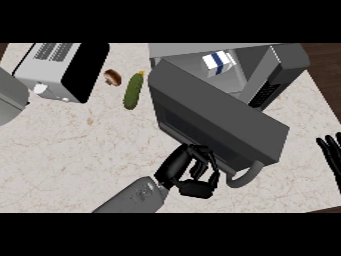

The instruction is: Pick up the milk, place it into the microwave and close the microwave

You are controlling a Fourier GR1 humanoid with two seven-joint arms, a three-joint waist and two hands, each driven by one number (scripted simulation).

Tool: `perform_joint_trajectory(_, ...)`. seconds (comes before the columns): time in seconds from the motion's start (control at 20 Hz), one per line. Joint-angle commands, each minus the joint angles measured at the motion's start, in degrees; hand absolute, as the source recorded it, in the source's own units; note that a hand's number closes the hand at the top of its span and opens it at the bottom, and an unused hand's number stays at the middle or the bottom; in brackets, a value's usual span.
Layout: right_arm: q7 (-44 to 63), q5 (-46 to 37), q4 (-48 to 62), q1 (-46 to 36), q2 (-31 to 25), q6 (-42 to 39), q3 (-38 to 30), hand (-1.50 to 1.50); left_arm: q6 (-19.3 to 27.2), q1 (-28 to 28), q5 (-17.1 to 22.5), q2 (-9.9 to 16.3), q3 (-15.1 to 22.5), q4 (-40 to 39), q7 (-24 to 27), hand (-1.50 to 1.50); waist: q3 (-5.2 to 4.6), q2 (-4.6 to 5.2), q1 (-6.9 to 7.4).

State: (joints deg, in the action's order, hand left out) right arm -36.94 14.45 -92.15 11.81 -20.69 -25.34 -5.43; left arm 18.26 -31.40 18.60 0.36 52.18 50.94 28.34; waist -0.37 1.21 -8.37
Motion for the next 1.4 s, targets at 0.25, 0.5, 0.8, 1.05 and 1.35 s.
perform_joint_trajectory(0.25,4.7,3.3,-6.13,-0.53,-3.93,-3.83,0.44,-1.5,10.05,-6.0,11.08,-0.34,0.5,2.03,0.88,1.5,-0.09,0.42,-3.54)
perform_joint_trajectory(0.5,6.12,3.78,-6.68,-3.12,-6.4,-3.74,-1.53,-1.5,16.36,-7.86,16.15,-0.35,-0.45,2.11,2.26,1.5,-0.05,0.88,-4.11)
perform_joint_trajectory(0.8,7.25,6.29,-7.61,-6.12,-9.24,-4.42,-4.5,-1.5,19.8,-13.08,21.13,-0.36,-1.32,-0.67,0.13,-1.5,0.04,1.48,-6.43)
perform_joint_trajectory(1.05,6.14,-3.23,-10.9,-10.35,-15.0,1.44,-10.1,1.5,22.99,-14.7,25.06,-0.36,-3.18,-2.76,-1.26,-1.5,-0.18,1.72,-7.92)
perform_joint_trajectory(1.35,5.09,-6.03,-10.25,-12.7,-16.34,3.21,-11.38,1.5,25.02,-18.25,29.51,-0.36,-6.25,-3.98,1.19,-1.5,0.04,2.92,-8.44)
